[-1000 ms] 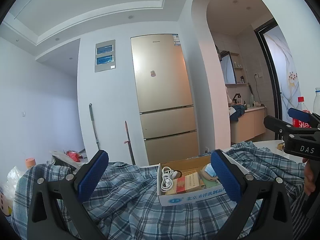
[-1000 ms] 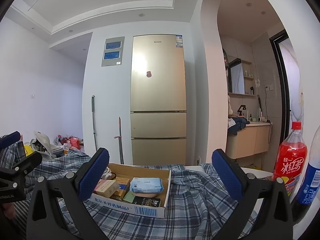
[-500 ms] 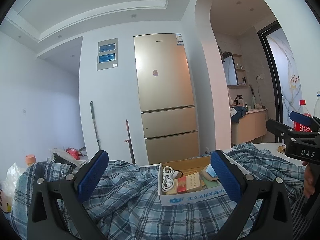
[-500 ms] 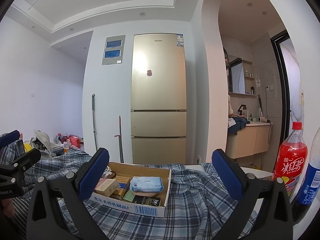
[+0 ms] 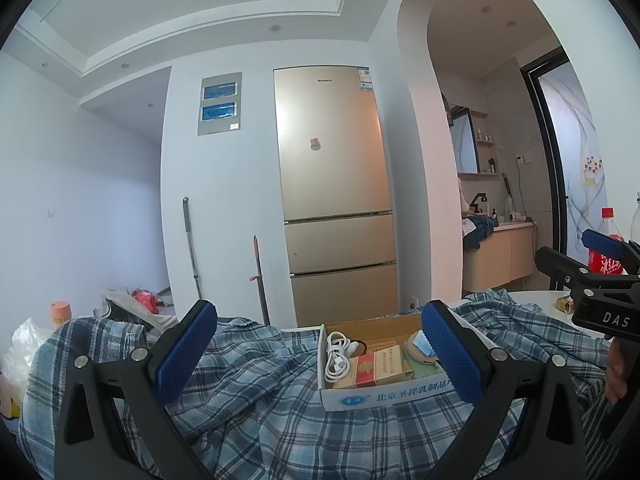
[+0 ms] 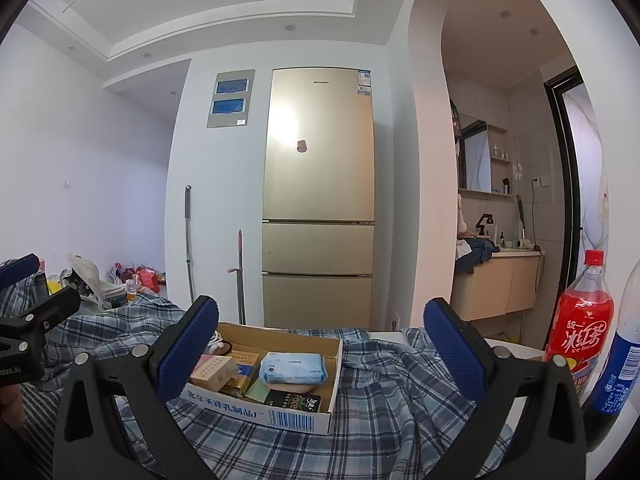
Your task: Organize soft objects
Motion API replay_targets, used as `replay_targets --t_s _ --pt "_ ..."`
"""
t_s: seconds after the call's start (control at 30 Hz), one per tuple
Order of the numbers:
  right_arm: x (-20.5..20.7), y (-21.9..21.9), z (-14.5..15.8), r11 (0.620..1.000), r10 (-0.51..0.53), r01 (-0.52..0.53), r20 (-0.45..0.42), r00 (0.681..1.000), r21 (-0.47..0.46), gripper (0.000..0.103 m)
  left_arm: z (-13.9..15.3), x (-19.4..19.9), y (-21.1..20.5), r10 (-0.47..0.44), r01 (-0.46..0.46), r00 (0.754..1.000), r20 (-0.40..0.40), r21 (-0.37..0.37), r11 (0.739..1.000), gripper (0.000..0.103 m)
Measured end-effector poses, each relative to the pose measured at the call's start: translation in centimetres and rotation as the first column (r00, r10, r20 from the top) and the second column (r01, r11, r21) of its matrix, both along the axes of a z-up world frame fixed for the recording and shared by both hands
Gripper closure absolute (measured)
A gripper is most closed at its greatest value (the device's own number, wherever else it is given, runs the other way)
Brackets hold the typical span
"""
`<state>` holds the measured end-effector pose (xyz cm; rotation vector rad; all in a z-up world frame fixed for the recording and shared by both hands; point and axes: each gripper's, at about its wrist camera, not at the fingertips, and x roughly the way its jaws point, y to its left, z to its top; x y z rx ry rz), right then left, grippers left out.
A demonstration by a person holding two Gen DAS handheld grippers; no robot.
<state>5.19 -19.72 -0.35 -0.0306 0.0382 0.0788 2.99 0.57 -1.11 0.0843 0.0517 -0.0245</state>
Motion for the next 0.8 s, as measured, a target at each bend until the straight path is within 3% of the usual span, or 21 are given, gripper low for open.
replay_targets --t_s 0.8 --pt "-0.15 -0.2 -0.14 1.0 0.004 -0.004 0.003 1.0 -0.014 0.0 0.17 -0.3 0.0 0.007 -0.007 1.0 0.007 0.009 1.0 0.0"
